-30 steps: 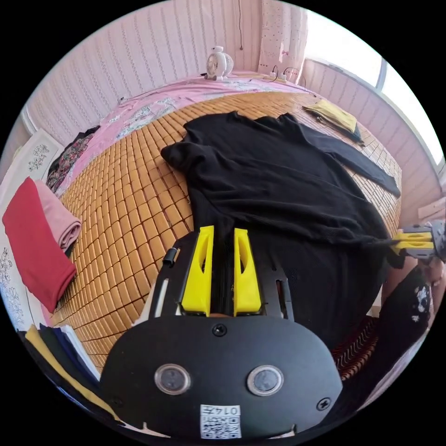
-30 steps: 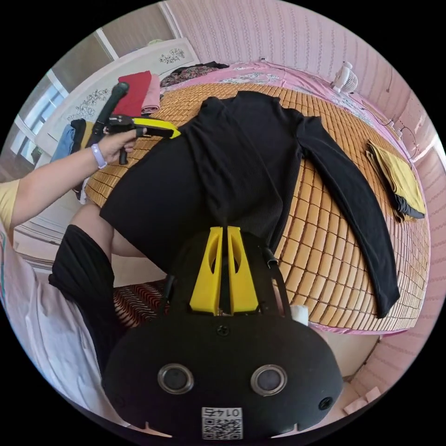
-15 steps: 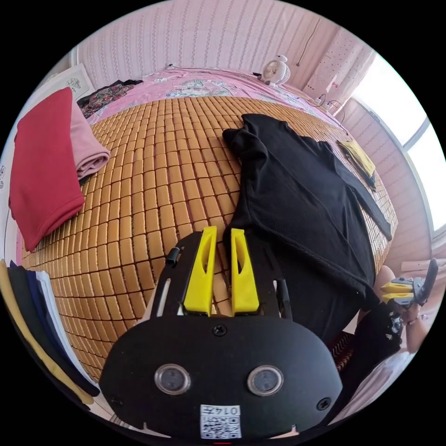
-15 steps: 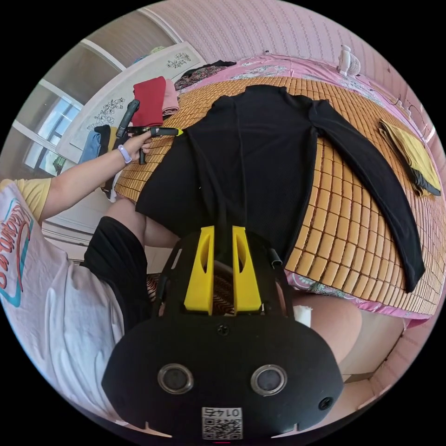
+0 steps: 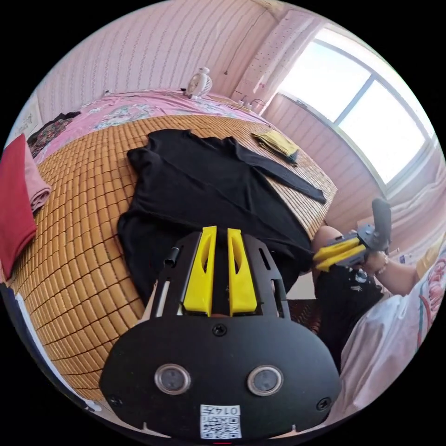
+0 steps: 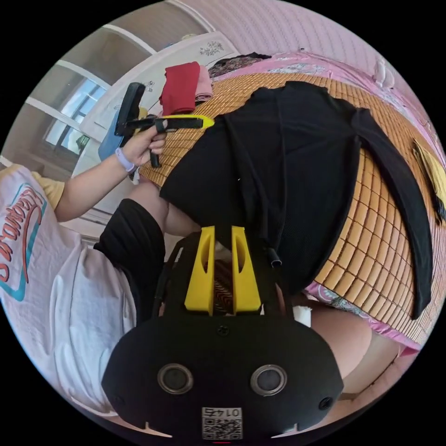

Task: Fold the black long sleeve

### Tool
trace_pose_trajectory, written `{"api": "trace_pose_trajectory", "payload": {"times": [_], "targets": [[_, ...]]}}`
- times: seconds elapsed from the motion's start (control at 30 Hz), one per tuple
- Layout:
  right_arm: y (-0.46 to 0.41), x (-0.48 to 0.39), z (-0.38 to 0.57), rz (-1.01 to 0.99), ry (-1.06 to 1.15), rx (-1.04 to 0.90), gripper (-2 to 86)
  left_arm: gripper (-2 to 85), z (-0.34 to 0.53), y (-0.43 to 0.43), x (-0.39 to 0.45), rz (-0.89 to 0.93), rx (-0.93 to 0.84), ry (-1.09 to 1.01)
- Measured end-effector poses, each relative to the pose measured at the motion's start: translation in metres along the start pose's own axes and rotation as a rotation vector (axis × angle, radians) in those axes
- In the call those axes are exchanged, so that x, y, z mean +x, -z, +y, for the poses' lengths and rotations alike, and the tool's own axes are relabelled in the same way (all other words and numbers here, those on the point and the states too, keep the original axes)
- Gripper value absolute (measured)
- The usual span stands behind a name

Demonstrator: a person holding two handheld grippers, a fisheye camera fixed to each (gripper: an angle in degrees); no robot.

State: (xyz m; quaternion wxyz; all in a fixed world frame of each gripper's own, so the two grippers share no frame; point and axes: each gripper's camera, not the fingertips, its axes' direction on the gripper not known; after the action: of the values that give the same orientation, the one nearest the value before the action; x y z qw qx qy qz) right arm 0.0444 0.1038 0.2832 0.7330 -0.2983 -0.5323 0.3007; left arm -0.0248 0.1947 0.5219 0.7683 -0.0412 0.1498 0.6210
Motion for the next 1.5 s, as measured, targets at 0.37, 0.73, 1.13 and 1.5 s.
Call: {"api": "trace_pose_trajectory", "payload": {"times": [0.37, 0.73, 1.13, 1.5], "targets": [[-0.034, 0.018, -0.014, -0.091, -0.077, -0.115, 6.5, 5.2, 0.003, -0.06, 0.092, 0.165, -0.136, -0.116], [-0.017, 0.027, -0.031, 0.172, -0.226, 0.002, 8.6, 0.5, 0.02, -0.059, 0.061, 0.04, -0.284, -0.046], [0.013, 0.024, -0.06, 0.135, -0.268, 0.0, 0.0, -0.9, 0.0, -0.057, 0.074, -0.004, -0.199, -0.019], [0.008, 0.051, -0.09, 0.222, -0.262, -0.092, 4.8, -0.8, 0.031, -0.031, 0.049, -0.019, -0.181, 0.008]]}}
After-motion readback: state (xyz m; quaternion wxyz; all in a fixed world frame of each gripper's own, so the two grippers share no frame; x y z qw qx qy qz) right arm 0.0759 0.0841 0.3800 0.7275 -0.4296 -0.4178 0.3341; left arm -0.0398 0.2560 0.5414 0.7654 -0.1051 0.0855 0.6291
